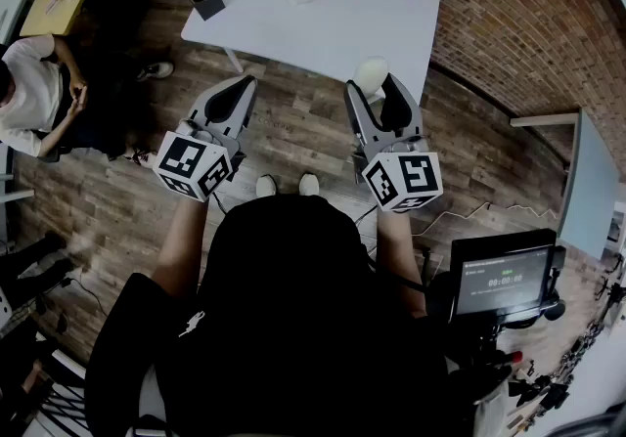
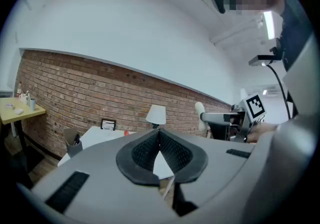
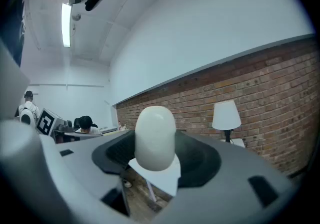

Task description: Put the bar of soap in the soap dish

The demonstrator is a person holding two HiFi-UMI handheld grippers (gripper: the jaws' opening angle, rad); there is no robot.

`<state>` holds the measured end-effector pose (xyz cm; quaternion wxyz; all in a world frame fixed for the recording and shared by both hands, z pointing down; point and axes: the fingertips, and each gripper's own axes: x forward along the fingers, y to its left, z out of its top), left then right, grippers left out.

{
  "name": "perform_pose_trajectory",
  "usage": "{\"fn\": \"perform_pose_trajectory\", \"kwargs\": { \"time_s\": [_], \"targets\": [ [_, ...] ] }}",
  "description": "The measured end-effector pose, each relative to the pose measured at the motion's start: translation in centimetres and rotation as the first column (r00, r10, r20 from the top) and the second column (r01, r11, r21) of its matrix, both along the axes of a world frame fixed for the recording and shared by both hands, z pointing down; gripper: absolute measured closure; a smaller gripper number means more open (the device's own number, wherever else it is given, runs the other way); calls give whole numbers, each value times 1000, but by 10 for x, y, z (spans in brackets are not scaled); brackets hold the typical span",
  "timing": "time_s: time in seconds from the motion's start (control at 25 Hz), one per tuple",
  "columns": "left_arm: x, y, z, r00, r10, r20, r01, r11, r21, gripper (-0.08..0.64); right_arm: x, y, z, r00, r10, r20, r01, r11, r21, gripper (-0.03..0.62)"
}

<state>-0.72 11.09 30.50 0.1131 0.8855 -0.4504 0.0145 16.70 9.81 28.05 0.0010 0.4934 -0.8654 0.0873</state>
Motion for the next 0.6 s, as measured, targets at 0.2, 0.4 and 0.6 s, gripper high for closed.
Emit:
{"fn": "perform_pose_trajectory", "kwargs": {
  "time_s": [0.2,0.4,0.6],
  "targets": [
    [1,4,2,1000,2,16,-2,1000,0,555,-3,2,-1,1000,-10,4,10,1000,3,337],
    [3,11,-3,1000,15,17,-16,1000,8,555,-7,8,-1,1000,-17,-1,17,1000,-5,339],
    [1,17,0,1000,17,23,-17,1000,8,555,-12,15,-1,999,-35,0,35,999,-9,337]
  ]
}}
